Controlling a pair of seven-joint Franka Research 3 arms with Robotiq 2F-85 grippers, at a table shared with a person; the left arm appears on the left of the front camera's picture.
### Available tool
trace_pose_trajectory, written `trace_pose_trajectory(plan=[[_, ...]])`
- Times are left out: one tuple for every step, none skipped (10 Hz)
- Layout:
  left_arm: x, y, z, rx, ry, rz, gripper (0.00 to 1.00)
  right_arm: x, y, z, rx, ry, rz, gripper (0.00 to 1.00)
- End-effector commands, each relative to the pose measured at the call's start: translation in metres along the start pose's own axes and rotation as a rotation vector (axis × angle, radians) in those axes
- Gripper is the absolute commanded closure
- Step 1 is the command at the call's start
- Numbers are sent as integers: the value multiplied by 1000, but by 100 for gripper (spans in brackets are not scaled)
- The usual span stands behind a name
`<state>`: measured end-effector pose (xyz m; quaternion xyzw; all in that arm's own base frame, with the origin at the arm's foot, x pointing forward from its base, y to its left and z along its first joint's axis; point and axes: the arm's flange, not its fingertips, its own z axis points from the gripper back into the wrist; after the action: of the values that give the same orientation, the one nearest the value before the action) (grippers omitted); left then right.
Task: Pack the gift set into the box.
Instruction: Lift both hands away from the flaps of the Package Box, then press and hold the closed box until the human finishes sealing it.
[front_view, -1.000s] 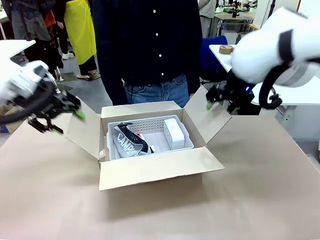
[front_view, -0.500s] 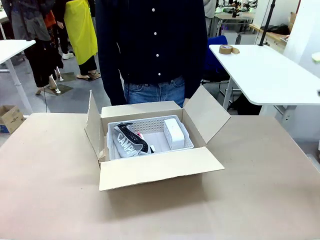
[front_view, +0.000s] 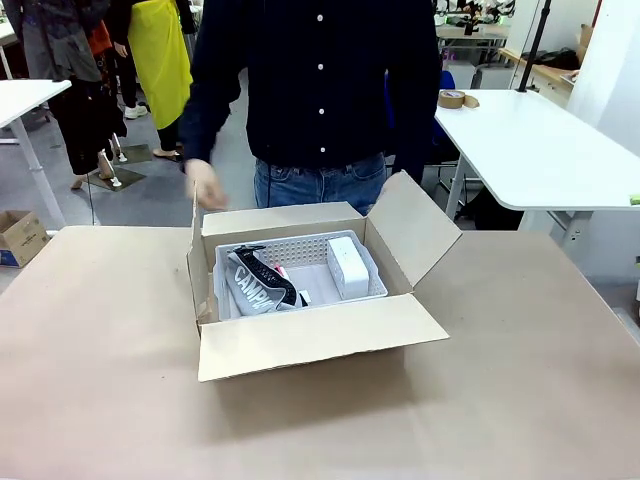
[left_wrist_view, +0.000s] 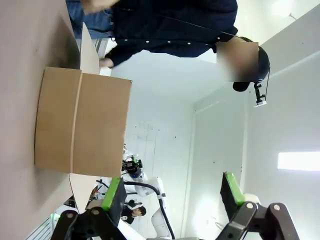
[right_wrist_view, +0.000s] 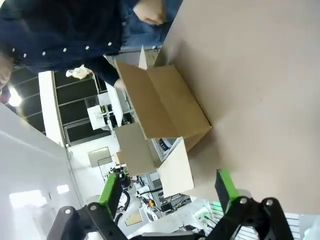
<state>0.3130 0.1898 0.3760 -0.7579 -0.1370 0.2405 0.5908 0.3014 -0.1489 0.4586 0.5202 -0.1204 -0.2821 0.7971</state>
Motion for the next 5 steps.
trace_pose_trajectory(plan=[[-19,-24,10,5,23,-57,0,-20,16,18,45,-1,55,0],[-19,-24,10,5,23,-57,0,-20,16,18,45,-1,55,0],[-19,-24,10,5,23,-57,0,-20,16,18,45,-1,55,0],[-19,-24,10,5,23,-57,0,-20,16,18,45,-1,55,0],[-19,-24,10,5,23,-57,0,-20,16,18,45,-1,55,0]])
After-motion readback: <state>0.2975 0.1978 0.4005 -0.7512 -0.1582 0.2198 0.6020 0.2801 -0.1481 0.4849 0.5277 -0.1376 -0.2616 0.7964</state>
